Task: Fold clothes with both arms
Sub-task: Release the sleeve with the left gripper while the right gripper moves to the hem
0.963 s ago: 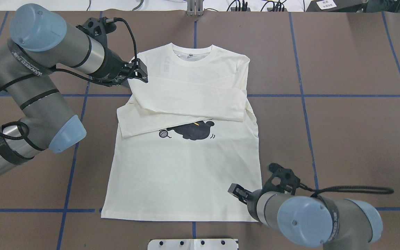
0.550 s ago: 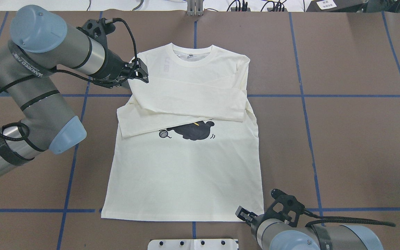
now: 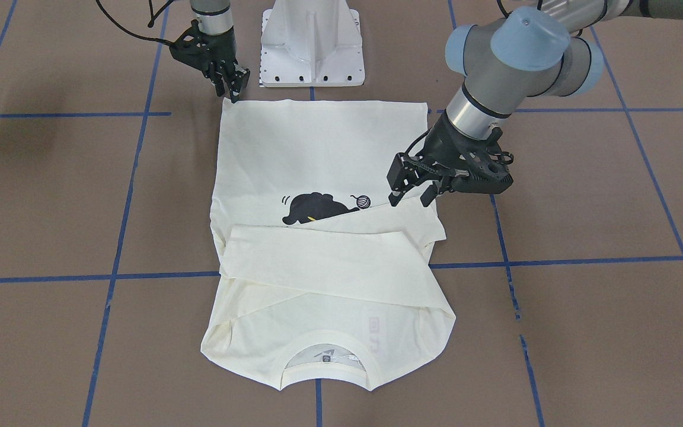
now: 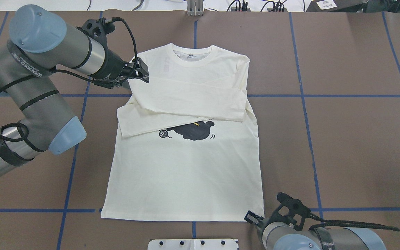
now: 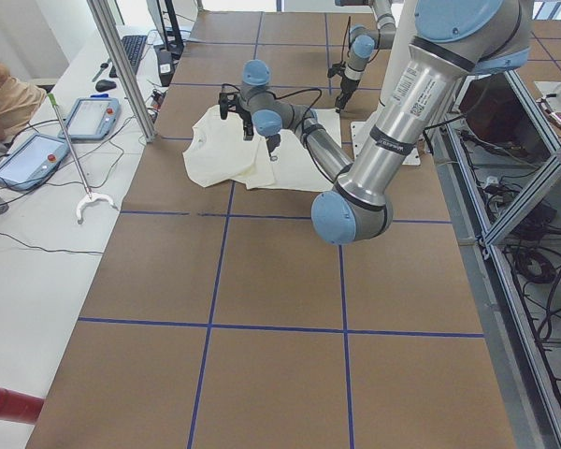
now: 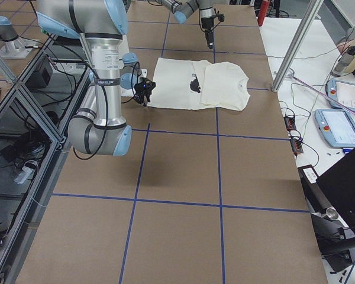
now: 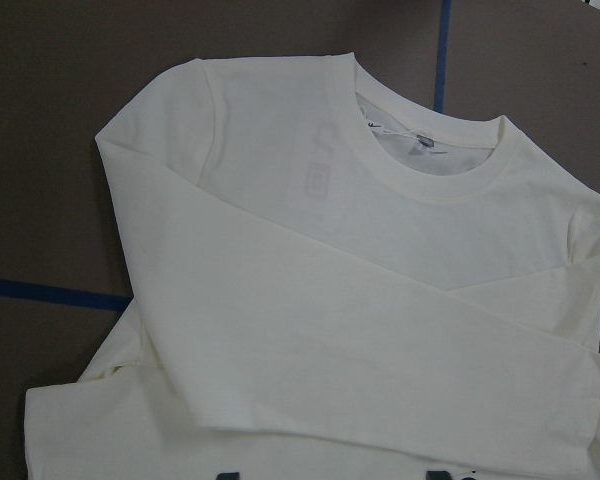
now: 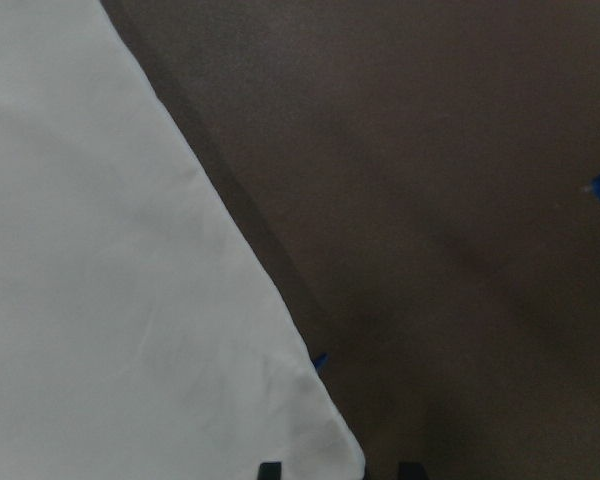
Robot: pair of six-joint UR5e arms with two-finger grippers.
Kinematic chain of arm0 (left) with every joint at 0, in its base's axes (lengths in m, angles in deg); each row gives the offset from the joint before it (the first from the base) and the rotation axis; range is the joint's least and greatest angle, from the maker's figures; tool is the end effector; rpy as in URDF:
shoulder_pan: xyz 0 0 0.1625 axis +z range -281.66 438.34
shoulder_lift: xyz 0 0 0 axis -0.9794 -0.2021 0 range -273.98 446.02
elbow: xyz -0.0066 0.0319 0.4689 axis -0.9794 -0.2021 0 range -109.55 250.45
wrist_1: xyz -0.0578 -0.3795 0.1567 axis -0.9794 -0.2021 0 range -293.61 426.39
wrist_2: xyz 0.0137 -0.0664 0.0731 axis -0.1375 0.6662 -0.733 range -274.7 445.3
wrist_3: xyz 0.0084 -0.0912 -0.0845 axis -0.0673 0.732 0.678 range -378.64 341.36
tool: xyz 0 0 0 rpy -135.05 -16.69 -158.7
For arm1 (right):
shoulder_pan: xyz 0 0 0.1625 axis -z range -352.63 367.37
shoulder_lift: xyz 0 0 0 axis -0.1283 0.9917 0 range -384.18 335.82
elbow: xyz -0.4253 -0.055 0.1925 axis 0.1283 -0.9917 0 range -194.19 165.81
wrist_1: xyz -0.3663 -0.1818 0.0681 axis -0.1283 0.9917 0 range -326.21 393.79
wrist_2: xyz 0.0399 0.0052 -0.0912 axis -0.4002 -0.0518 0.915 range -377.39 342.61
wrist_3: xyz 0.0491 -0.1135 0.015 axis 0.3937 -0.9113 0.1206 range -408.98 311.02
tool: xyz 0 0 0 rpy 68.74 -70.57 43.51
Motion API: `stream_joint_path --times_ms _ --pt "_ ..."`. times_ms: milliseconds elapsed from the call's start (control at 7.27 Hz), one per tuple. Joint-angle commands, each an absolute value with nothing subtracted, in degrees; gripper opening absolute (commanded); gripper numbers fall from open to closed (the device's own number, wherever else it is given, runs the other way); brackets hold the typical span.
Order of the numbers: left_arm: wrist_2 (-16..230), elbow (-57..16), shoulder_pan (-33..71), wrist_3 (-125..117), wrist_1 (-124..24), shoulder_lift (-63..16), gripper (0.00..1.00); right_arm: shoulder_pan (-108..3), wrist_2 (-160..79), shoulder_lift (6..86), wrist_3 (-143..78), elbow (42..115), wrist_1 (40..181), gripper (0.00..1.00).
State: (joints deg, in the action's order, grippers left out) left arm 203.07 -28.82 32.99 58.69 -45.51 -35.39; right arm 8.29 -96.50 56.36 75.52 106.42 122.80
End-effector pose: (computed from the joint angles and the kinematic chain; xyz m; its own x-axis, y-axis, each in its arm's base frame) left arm 0.4289 -0.5413 0.2700 0.3900 -0.1186 -0.9131 0.2596 0.9656 -0.0146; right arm -0.5357 -0.1483 0.4002 0.5600 0.5472 0.6221 -0.5163 0.8177 -0.2546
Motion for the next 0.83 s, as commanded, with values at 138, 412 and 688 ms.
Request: stream_joint_path --times_ms 138,412,688 --pt "202.9 -28.9 32.9 58.6 -45.5 -35.3 0.69 8.3 -95.8 56.5 75.5 106.0 123.3 0.0" --pt "202.3 -30.9 33.1 60.6 -45.1 -34.7 0.69 8.2 -96.2 55.8 75.3 106.2 123.2 0.0" --pt "192.4 -40.6 42.3 64.8 -42.1 -25.5 0.69 7.6 -96.4 55.8 75.1 108.3 123.2 0.0"
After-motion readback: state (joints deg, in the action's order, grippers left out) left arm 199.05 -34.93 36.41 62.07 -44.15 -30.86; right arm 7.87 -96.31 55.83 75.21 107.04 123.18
